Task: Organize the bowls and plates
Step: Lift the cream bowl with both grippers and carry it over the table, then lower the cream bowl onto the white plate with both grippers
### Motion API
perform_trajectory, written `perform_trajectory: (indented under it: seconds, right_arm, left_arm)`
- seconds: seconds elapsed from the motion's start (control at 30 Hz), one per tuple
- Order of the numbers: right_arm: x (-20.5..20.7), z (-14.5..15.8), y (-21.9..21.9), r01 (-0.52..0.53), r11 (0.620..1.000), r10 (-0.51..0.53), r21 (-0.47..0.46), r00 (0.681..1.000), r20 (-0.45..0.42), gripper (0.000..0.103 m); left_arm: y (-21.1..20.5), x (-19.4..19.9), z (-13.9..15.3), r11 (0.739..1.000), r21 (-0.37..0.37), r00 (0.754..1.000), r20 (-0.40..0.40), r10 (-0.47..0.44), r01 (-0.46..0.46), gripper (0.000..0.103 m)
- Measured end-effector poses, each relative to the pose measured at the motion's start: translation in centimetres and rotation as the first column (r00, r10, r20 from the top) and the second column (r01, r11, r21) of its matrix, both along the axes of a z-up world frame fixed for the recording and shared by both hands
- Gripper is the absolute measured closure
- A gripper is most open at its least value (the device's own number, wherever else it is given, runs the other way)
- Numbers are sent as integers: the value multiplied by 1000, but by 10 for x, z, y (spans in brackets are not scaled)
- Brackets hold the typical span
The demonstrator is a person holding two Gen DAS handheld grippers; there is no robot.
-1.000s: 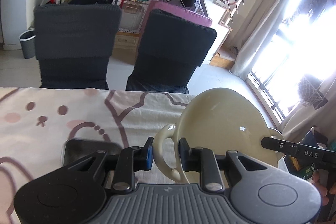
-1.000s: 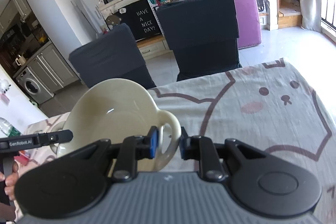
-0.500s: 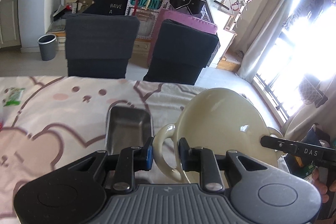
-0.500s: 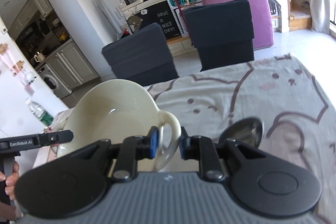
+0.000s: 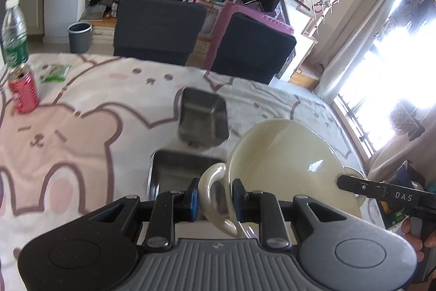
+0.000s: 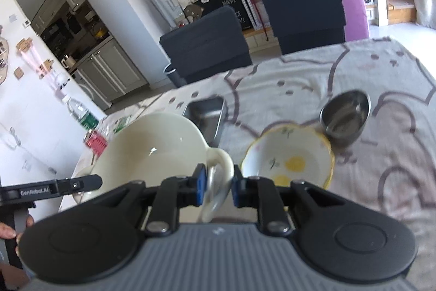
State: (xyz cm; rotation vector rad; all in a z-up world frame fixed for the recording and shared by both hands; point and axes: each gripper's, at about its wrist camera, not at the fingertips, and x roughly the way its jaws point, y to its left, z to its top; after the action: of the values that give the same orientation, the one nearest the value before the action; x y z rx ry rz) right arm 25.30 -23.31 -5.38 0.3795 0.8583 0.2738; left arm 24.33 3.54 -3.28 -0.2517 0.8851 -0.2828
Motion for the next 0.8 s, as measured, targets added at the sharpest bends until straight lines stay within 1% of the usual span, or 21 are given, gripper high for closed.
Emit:
perform_trajectory:
  seconds: [0.07,0.17,0.33,0.47,0.8]
  right_arm:
    - [-6,-6,7,-7,1000,7,7,1000,-15,80]
    - [-10,-15,16,-20,1000,20,11,999,-45,80]
    - [-24,-25,34,-57,998,56,-6,997,-49,80]
    - [-21,-36,40,-84,996,82,-10,992,-93,81]
    - [-32,-60,56,-152,988,146,-23,975,-170,81]
  left_arm:
    - [8,-9,-5,1000,4,1000,-4,1,-1,77]
    - [21,-21,-17,1000,-17,1000,-21,10,-11,78]
    - [39,-35,-42,998,-46,997,-56,43,-46,78]
    - [51,-41,-61,996,-60,993,-100,64,-70,78]
    - [65,-54,-87,995,-63,981,-183,63,-75,78]
